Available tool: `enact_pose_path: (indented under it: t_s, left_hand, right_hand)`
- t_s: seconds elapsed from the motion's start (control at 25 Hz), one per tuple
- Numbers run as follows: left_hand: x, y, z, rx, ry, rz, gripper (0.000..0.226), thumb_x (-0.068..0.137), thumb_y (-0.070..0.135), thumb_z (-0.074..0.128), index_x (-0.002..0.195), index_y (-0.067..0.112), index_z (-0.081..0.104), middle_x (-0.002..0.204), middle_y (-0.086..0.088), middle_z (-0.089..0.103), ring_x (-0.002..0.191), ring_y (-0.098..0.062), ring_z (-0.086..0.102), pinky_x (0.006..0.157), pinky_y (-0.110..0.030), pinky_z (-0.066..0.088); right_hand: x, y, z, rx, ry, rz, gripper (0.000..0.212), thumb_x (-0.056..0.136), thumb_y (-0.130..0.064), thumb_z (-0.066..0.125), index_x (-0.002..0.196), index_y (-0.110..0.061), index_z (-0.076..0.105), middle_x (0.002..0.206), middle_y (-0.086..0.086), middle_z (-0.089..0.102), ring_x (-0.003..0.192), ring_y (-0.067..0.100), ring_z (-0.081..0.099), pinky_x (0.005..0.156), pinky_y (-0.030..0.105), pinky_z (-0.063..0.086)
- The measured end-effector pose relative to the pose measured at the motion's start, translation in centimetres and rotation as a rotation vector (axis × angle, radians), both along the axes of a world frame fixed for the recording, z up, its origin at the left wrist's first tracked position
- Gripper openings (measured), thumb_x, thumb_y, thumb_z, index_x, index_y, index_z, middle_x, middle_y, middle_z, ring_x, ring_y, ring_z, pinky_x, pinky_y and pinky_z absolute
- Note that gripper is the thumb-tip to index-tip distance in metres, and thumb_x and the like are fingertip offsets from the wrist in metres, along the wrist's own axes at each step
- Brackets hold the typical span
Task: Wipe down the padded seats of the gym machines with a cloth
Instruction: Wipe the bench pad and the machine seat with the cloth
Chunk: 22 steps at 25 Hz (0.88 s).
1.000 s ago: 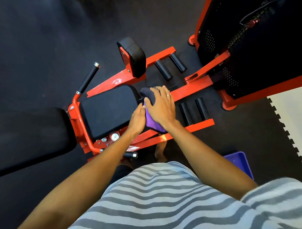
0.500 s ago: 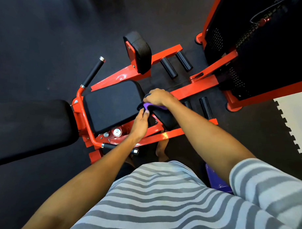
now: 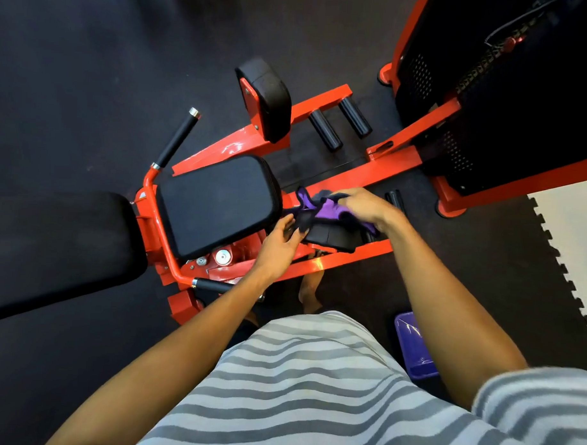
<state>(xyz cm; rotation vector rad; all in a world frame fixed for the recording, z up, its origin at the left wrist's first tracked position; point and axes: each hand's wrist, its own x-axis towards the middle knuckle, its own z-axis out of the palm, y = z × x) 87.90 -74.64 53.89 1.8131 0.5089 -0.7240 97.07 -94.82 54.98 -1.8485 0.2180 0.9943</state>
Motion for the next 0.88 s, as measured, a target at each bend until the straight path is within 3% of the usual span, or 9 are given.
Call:
enact_pose_path:
  t_s: [0.12, 0.24, 0.32, 0.4, 0.48, 0.56, 0.64, 0.72, 0.88]
  left_hand:
    - [0.4, -0.1, 0.3, 0.027, -0.022, -0.042, 0.049, 0.102, 0.025, 0.058, 0.149, 0.018, 0.046, 0.142, -0.003, 0.059, 0.128, -0.016, 0.056, 0.113, -0.043, 0.043]
    - [0.5, -0.4, 1.1, 0.052, -0.015, -0.079, 0.047, 0.103, 0.035, 0.055, 0.148, 0.022, 0.048, 0.140, -0.001, 0.060, 0.129, -0.017, 0.056, 0.111, -0.036, 0.042]
    - [0.9, -0.6, 1.7, 0.077, -0.003, -0.117, 0.054, 0.103, 0.048, 0.049, 0.151, 0.023, 0.044, 0.146, -0.001, 0.055, 0.135, -0.018, 0.050, 0.112, -0.034, 0.038]
    - [1.4, -0.8, 2.3, 0.091, 0.018, -0.149, 0.057, 0.105, 0.052, 0.042, 0.153, 0.023, 0.039, 0.151, -0.002, 0.050, 0.139, -0.019, 0.045, 0.109, -0.031, 0.033]
    - [1.7, -1.1, 2.8, 0.111, 0.018, -0.183, 0.053, 0.107, 0.050, 0.036, 0.153, 0.024, 0.039, 0.149, -0.002, 0.051, 0.138, -0.020, 0.046, 0.105, -0.030, 0.032]
    - [2.3, -1.3, 3.0, 0.145, -0.001, -0.221, 0.051, 0.107, 0.052, 0.032, 0.152, 0.027, 0.039, 0.148, -0.002, 0.052, 0.136, -0.023, 0.047, 0.109, -0.035, 0.035]
    - [3.0, -1.4, 2.9, 0.189, -0.019, -0.238, 0.049, 0.108, 0.050, 0.030, 0.150, 0.028, 0.039, 0.148, -0.002, 0.052, 0.136, -0.025, 0.048, 0.108, -0.035, 0.034]
    - [3.3, -1.3, 2.5, 0.219, -0.043, -0.223, 0.040, 0.108, 0.036, 0.034, 0.146, 0.028, 0.044, 0.146, -0.002, 0.054, 0.133, -0.026, 0.050, 0.100, -0.029, 0.034]
    - [2.7, -1.4, 2.4, 0.270, -0.095, -0.229, 0.038, 0.104, 0.018, 0.034, 0.137, 0.025, 0.051, 0.134, -0.002, 0.061, 0.121, -0.027, 0.056, 0.089, -0.027, 0.036]
  right_hand:
    - [-1.9, 0.3, 1.3, -0.205, -0.189, 0.151, 0.035, 0.094, -0.030, 0.061, 0.127, -0.039, 0.069, 0.142, -0.007, 0.058, 0.132, 0.015, 0.051, 0.113, 0.032, 0.037]
    - [-1.0, 1.4, 0.7, -0.247, -0.093, 0.157, 0.041, 0.088, -0.055, 0.066, 0.126, -0.038, 0.068, 0.137, -0.007, 0.063, 0.126, 0.020, 0.057, 0.109, 0.041, 0.043]
    - [0.3, 1.3, -0.8, -0.087, 0.142, -0.023, 0.031, 0.084, -0.045, 0.070, 0.109, -0.029, 0.074, 0.111, 0.000, 0.073, 0.100, 0.022, 0.068, 0.086, 0.036, 0.053]
    - [0.6, 1.0, -2.5, -0.065, 0.299, -0.117, 0.013, 0.081, -0.034, 0.070, 0.088, -0.023, 0.073, 0.083, 0.002, 0.069, 0.066, 0.019, 0.063, 0.057, 0.026, 0.046]
    - [-0.4, 0.3, -5.0, -0.016, 0.342, -0.250, 0.008, 0.080, -0.027, 0.069, 0.085, -0.022, 0.074, 0.081, 0.005, 0.067, 0.057, 0.016, 0.060, 0.052, 0.023, 0.042]
    - [-1.7, 0.1, -6.4, 0.094, 0.355, -0.466, 0.020, 0.075, -0.027, 0.069, 0.093, -0.021, 0.075, 0.096, 0.014, 0.072, 0.070, 0.019, 0.065, 0.061, 0.026, 0.047]
    - [-3.5, 0.7, -5.0, 0.086, 0.231, -0.658, 0.036, 0.068, -0.033, 0.068, 0.101, -0.019, 0.074, 0.111, 0.015, 0.074, 0.092, 0.023, 0.068, 0.078, 0.033, 0.051]
    - [-6.1, 2.5, -1.8, -0.054, -0.074, -0.668, 0.029, 0.074, -0.033, 0.071, 0.101, -0.024, 0.068, 0.118, 0.007, 0.068, 0.107, 0.019, 0.064, 0.094, 0.031, 0.047]
    - [-11.0, 6.8, 1.1, -0.187, -0.421, -0.650, 0.040, 0.083, -0.024, 0.077, 0.114, -0.029, 0.053, 0.135, 0.007, 0.047, 0.123, 0.015, 0.046, 0.106, 0.020, 0.031]
